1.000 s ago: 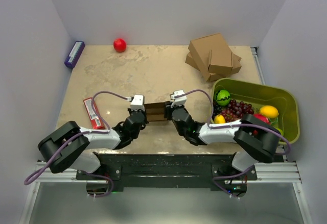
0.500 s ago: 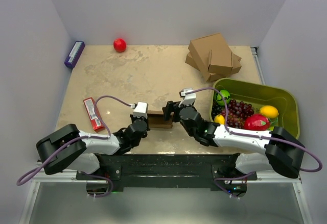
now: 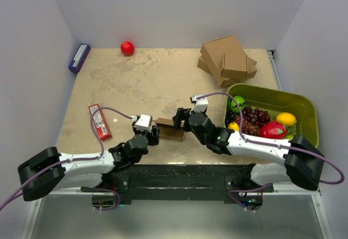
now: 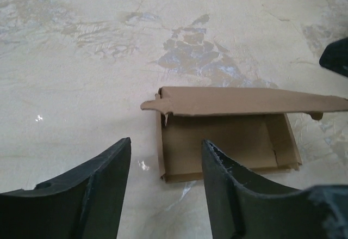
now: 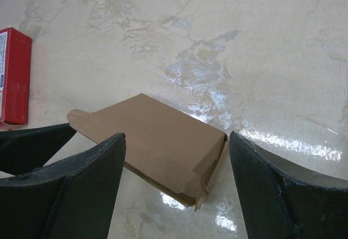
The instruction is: Fold the paper box
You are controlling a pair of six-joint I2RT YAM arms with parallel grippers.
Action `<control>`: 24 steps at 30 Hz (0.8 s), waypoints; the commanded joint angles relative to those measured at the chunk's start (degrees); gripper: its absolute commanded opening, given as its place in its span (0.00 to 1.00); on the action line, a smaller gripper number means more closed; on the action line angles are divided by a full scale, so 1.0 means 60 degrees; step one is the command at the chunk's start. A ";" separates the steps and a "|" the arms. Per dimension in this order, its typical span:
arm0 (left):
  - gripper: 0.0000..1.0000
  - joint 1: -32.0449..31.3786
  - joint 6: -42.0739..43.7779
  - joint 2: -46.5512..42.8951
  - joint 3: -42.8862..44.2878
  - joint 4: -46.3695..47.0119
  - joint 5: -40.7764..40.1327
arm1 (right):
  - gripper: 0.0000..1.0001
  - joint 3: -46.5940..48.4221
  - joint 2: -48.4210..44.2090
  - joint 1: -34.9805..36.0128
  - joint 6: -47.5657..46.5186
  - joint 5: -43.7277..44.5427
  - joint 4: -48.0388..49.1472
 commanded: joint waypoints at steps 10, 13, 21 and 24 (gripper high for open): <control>0.78 -0.0099 -0.0623 -0.3535 0.0797 -0.4459 0.1610 | 0.78 0.1343 -0.0153 0.0032 0.0428 -0.0233 -0.1003; 0.78 -0.0099 -0.1092 -0.3638 0.1689 -0.6158 0.1715 | 0.78 0.1489 -0.0241 0.0032 0.0355 -0.0293 -0.1150; 0.70 0.0076 -0.0539 -0.3070 0.4239 -0.7352 0.1963 | 0.65 0.1871 -0.0183 0.0017 0.0325 -0.0819 -0.1909; 0.67 0.0953 -0.0099 -0.2323 0.4506 -0.6987 0.3552 | 0.61 0.1856 -0.0168 0.0017 0.0559 -0.0864 -0.2072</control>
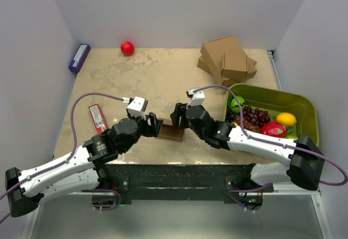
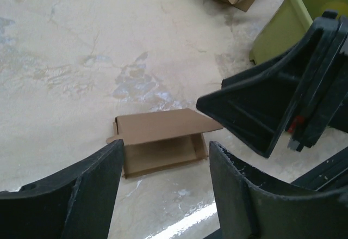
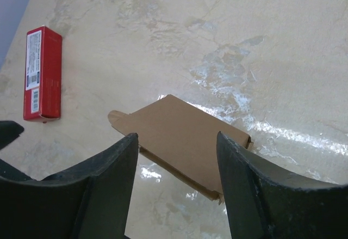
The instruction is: Fold the paper box
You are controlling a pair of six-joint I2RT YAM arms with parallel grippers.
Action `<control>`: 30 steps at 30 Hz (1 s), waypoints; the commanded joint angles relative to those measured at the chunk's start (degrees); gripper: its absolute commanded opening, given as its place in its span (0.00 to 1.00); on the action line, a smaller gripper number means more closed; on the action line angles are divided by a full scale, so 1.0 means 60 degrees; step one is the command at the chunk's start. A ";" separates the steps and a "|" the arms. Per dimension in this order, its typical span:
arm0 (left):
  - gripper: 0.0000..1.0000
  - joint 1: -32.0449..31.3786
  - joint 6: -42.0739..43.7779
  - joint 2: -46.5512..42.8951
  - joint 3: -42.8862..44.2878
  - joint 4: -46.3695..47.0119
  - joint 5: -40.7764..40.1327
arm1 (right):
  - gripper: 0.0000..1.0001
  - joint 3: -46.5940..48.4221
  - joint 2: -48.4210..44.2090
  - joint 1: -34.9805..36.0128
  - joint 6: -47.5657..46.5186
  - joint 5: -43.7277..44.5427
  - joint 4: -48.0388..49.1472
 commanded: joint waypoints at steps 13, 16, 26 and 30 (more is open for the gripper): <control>0.54 0.2850 0.0833 0.3658 0.0828 0.1954 0.5154 | 0.52 0.0648 0.0549 0.0017 0.0572 -0.0571 -0.0763; 0.49 0.2850 0.0877 0.3747 0.0477 0.2656 0.5139 | 0.51 0.0663 0.0797 0.0017 0.0616 -0.0586 -0.0763; 0.39 0.2850 0.0249 0.3600 -0.0855 0.3169 0.5241 | 0.47 0.0502 0.1428 0.0017 0.1172 -0.1332 -0.0573; 0.40 0.2850 -0.0001 0.3439 -0.1266 0.3462 0.5300 | 0.46 0.0429 0.1472 0.0032 0.1290 -0.1420 -0.0514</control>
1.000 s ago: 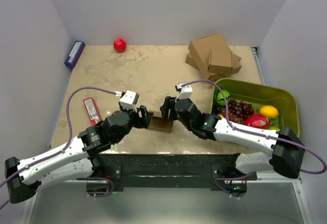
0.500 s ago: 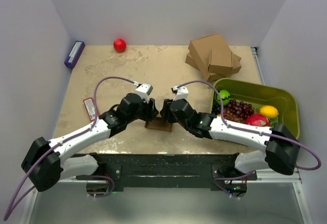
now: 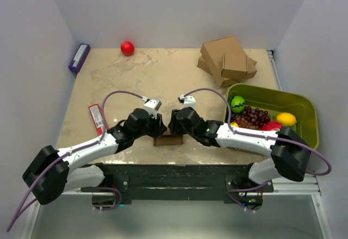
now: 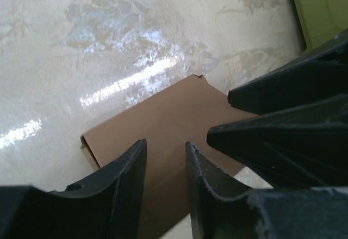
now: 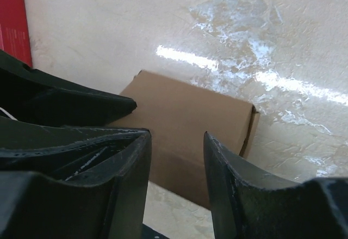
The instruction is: Fold the paper box
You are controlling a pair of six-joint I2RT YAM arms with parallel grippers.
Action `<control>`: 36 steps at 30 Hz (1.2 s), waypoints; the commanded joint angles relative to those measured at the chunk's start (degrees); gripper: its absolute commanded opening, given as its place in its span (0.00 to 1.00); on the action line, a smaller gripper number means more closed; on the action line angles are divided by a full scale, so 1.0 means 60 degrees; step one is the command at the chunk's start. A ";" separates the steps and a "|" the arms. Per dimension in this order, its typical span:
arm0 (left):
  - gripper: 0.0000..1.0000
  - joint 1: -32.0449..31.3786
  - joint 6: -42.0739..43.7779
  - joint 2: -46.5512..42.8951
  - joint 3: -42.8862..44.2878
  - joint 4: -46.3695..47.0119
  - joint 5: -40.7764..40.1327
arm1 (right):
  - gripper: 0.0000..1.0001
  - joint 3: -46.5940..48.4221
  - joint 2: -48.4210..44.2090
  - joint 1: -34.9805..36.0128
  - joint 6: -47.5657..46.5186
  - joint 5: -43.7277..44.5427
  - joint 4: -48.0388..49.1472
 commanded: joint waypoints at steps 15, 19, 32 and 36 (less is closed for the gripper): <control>0.42 0.0034 -0.0633 -0.1528 -0.0250 -0.0256 -0.0897 | 0.42 0.0067 -0.0603 0.0032 0.0226 -0.0441 -0.0013; 0.41 0.0019 -0.0779 -0.2070 -0.0147 -0.0595 -0.1016 | 0.39 -0.0065 -0.0866 0.0046 0.0123 -0.0749 0.0148; 0.36 -0.1385 -0.2259 -0.2701 -0.1421 -0.0786 -0.1351 | 0.35 -0.0753 -0.0896 0.0339 0.0782 -0.1247 0.0148; 0.35 -0.1592 -0.2376 -0.2394 -0.1597 -0.0771 -0.1499 | 0.35 -0.0973 -0.0707 0.0456 0.1031 -0.1233 0.0236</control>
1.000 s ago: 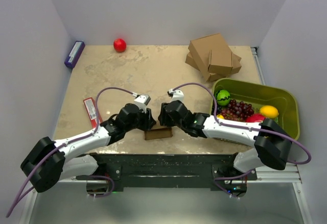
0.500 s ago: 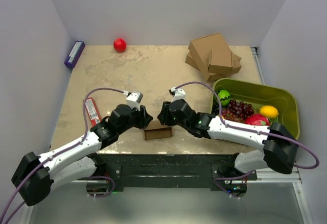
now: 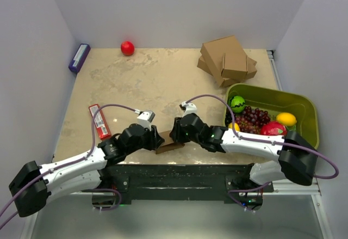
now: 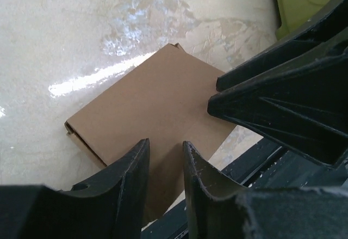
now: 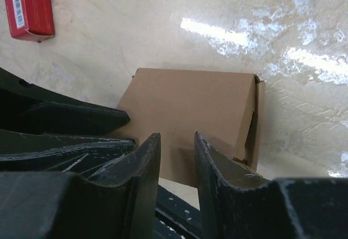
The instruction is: Fold the paper box
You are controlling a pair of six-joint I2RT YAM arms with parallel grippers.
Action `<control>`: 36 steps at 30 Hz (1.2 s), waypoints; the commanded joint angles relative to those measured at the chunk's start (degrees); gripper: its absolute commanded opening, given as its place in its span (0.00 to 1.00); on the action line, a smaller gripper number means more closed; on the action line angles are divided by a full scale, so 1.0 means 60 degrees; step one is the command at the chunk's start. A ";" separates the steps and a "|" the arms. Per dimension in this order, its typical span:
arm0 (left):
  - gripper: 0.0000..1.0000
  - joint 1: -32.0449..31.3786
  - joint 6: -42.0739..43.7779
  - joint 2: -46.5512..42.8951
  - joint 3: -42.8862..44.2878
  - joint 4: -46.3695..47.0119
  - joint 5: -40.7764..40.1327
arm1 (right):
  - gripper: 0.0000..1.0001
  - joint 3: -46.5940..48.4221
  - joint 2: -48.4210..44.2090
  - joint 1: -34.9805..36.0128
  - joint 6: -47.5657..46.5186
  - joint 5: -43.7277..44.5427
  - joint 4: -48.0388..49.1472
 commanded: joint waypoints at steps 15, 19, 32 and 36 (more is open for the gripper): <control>0.35 -0.0300 -0.0765 0.0350 -0.1037 0.0956 -0.0399 | 0.34 -0.0278 0.0663 0.0304 0.0621 -0.0078 0.0248; 0.35 -0.0329 -0.0882 0.0424 -0.1271 0.1189 -0.0399 | 0.33 -0.0395 0.0810 0.0348 0.0723 -0.0020 0.0218; 0.75 -0.0314 -0.0764 -0.0408 0.0398 -0.0962 -0.1176 | 0.63 0.0849 -0.0097 0.0363 -0.0579 0.0830 -0.1890; 0.78 -0.0300 -0.1582 -0.0981 0.0267 -0.1563 -0.0664 | 0.78 0.0967 -0.0376 0.0319 -0.0639 0.0438 -0.2652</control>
